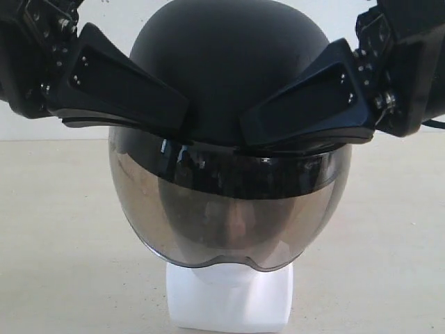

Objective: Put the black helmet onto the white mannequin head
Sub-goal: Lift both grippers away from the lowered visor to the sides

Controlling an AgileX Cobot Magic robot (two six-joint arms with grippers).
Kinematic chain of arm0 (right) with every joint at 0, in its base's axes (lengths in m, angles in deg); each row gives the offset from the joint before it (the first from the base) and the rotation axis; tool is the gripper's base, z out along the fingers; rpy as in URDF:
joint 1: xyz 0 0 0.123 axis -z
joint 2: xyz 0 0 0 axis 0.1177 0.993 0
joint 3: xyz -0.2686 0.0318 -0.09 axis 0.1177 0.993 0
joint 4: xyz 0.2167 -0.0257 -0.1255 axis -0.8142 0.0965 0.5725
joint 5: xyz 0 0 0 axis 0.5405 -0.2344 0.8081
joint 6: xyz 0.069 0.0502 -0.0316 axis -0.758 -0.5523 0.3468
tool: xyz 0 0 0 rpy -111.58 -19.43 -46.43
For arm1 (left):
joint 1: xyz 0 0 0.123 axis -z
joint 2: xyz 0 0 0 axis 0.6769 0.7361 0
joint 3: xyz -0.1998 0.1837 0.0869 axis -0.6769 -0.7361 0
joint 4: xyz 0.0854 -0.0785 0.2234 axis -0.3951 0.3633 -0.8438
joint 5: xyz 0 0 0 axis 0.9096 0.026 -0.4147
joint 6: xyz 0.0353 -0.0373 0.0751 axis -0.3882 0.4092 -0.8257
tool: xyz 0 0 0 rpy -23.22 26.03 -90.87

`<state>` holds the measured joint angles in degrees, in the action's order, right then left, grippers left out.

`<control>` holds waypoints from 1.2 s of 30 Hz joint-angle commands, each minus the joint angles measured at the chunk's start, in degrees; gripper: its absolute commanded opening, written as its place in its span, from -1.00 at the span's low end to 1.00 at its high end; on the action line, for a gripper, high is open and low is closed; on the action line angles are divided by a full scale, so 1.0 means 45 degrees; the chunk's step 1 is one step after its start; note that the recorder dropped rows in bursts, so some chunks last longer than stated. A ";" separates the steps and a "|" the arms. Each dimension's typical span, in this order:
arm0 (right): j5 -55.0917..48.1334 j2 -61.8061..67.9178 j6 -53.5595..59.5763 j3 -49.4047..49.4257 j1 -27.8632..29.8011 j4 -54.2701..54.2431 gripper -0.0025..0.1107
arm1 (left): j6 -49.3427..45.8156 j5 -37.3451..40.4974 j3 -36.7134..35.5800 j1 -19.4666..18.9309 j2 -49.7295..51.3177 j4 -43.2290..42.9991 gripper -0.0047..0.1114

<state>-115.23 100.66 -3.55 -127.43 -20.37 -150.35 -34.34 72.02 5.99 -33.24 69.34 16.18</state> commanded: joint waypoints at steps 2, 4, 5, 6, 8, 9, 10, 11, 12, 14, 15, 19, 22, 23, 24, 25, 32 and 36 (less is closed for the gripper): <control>0.1100 0.0296 0.0179 0.0303 0.0096 0.0920 -0.96 | -0.0053 -0.1091 -0.0282 0.0005 0.0320 -0.1706 -0.84; 0.1100 0.0168 0.0179 0.0303 0.0096 0.0892 -0.96 | -0.0053 -0.1091 -0.0282 0.0005 0.0320 -0.1706 -0.84; 0.1100 0.0073 0.0179 0.0303 0.0096 0.0854 -0.96 | -0.0053 -0.1091 -0.0282 0.0005 0.0320 -0.1706 -0.84; 0.1100 -0.0024 0.0179 0.0303 0.0096 0.0825 -0.96 | -0.0053 -0.1091 -0.0282 0.0005 0.0320 -0.1706 -0.84; 0.1100 -0.0310 0.0179 0.0258 0.0096 0.0707 -0.96 | -0.0053 -0.1091 -0.0282 0.0005 0.0320 -0.1706 -0.84; 0.1172 -0.0443 0.0148 0.0228 0.0096 0.0681 -0.96 | -0.0052 -0.1091 -0.0282 0.0005 0.0320 -0.1682 -0.84; 0.1275 -0.0623 0.0069 0.0116 0.0096 0.0619 -0.96 | -0.0052 -0.1091 -0.0282 0.0005 0.0320 -0.1682 -0.84; 0.1382 -0.0738 0.0001 0.0020 0.0096 0.0583 -0.96 | -0.0052 -0.1091 -0.0282 0.0005 0.0320 -0.1682 -0.84; 0.1459 -0.0880 -0.0169 -0.0120 0.0096 0.0545 -0.96 | -0.0052 -0.1091 -0.0282 0.0005 0.0288 -0.1682 -0.84; 0.1661 -0.1183 -0.0275 -0.0335 0.0096 0.0373 -0.96 | -0.0052 -0.1091 -0.0282 -0.0028 0.0200 -0.1682 -0.84; 0.1822 -0.1377 -0.0303 -0.0470 0.0096 0.0314 -0.96 | -0.0052 -0.1091 -0.0282 -0.0028 0.0093 -0.1682 -0.84; 0.2372 -0.2114 -0.0932 -0.0747 0.0096 0.0314 -0.96 | 0.0118 -0.1091 -0.0282 -0.0028 -0.0408 -0.1682 -0.84; 0.2521 -0.2587 -0.1259 -0.0747 0.0096 0.0399 -0.96 | 0.0165 -0.1091 -0.0282 -0.0028 -0.0944 -0.1719 -0.84; 0.2521 -0.2702 -0.1318 -0.0747 0.0096 0.0420 -0.96 | 0.0165 -0.1091 -0.0282 -0.0028 -0.1162 -0.1761 -0.84; 0.2492 -0.2843 -0.1412 -0.0747 0.0096 0.0420 -0.96 | 0.0165 -0.1091 -0.0282 -0.0028 -0.1399 -0.1761 -0.84; 0.2492 -0.2979 -0.1509 -0.0747 0.0096 0.0503 -0.96 | 0.0165 -0.1091 -0.0282 -0.0028 -0.1638 -0.1779 -0.84; 0.2458 -0.3785 -0.2273 -0.0747 0.0096 0.1526 -0.96 | 0.1285 -0.1091 -0.0282 -0.0028 -0.3180 -0.3210 -0.84; 0.2335 -0.4376 -0.2541 -0.0747 0.0096 0.2222 -0.96 | 0.2213 -0.1091 -0.0282 -0.0028 -0.4230 -0.4359 -0.84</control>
<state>-104.17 83.07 -14.16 -130.47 -20.37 -142.52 -27.30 67.07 5.00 -33.28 53.65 -0.26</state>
